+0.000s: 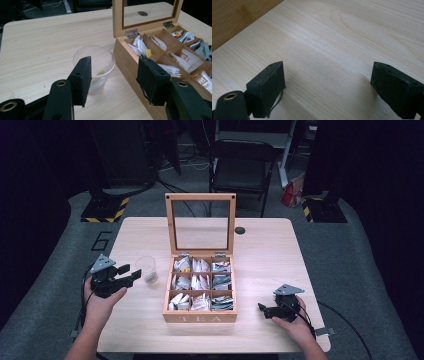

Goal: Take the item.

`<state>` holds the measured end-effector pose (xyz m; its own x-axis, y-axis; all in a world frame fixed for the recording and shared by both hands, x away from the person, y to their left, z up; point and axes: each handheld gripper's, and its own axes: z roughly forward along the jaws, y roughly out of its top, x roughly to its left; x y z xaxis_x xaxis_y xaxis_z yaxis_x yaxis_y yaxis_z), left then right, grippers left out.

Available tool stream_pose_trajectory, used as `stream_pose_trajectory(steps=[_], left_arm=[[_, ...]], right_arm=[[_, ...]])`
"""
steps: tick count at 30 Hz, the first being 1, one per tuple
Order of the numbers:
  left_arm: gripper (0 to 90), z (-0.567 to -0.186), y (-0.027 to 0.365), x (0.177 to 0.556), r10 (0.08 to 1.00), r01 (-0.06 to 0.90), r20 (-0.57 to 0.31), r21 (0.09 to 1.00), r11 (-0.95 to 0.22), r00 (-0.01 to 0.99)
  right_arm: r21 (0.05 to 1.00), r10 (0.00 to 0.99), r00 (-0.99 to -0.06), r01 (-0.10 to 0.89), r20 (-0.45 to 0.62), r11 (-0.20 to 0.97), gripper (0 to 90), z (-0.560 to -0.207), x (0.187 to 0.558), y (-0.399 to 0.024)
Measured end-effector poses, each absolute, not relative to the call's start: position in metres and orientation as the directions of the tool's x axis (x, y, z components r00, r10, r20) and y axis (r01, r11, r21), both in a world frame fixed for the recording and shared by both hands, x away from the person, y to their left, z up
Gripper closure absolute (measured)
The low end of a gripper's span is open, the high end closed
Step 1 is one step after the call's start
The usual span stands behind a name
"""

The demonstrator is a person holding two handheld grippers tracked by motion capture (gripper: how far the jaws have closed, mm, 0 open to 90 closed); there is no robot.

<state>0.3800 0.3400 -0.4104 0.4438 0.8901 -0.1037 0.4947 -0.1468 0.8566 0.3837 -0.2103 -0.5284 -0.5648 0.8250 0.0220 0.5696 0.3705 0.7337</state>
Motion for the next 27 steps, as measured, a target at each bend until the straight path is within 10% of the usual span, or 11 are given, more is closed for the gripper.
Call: stream_pose_trajectory(steps=[27], left_arm=[[39.4,-0.468,0.353,0.363,0.91,0.547,-0.138,0.83,-0.11,0.391]], right_arm=[[0.733,0.825,-0.565,0.57,0.022,0.371,11.3,-0.528,0.384,-0.21]])
